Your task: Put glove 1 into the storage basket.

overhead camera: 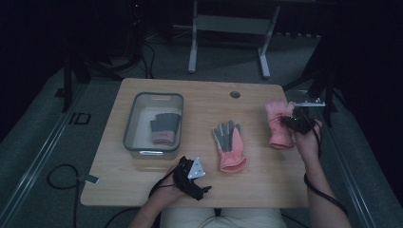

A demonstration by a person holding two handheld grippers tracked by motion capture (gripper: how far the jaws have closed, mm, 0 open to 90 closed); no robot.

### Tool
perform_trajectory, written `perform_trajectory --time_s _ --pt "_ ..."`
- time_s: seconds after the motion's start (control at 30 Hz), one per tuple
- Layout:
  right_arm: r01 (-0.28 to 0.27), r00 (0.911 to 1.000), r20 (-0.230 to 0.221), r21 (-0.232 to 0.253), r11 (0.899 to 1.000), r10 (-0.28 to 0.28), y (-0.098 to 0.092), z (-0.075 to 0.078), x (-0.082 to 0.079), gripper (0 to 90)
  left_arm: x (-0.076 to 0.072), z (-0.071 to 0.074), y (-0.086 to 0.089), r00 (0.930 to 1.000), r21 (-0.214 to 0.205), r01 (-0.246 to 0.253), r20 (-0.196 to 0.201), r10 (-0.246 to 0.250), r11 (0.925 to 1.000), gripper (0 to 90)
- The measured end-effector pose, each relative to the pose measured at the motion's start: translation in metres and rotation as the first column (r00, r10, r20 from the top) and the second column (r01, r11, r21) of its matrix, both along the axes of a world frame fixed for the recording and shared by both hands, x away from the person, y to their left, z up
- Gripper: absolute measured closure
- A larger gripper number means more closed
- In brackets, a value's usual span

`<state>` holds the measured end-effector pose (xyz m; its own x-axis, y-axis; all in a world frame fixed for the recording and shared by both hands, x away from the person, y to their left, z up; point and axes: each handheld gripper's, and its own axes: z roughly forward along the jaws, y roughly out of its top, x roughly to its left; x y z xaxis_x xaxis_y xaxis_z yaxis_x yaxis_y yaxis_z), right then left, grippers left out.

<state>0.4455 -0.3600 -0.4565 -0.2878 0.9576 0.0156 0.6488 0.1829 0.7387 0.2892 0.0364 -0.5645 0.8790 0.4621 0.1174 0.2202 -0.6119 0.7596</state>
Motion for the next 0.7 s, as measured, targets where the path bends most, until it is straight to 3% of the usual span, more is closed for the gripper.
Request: perform_trajectory --time_s 0.13,0.33,0.7 --pt "0.035 0.9992 0.020 0.020 0.999 -0.036 0.006 0.011 -0.022 84.8 0.000 0.000 0.000 1.0000 -0.002 -0.001 0.000 0.001 1.0000 1.8" --pt "0.089 0.9953 0.037 0.001 0.996 -0.089 0.012 0.016 -0.049 84.8 0.000 0.000 0.000 1.0000 0.006 0.004 0.001 -0.004 1.0000 1.8" --pt "0.100 0.9948 0.021 0.003 0.995 -0.100 0.025 0.005 -0.071 84.6 0.000 0.000 0.000 1.0000 0.005 0.006 0.002 -0.006 1.0000 1.8"
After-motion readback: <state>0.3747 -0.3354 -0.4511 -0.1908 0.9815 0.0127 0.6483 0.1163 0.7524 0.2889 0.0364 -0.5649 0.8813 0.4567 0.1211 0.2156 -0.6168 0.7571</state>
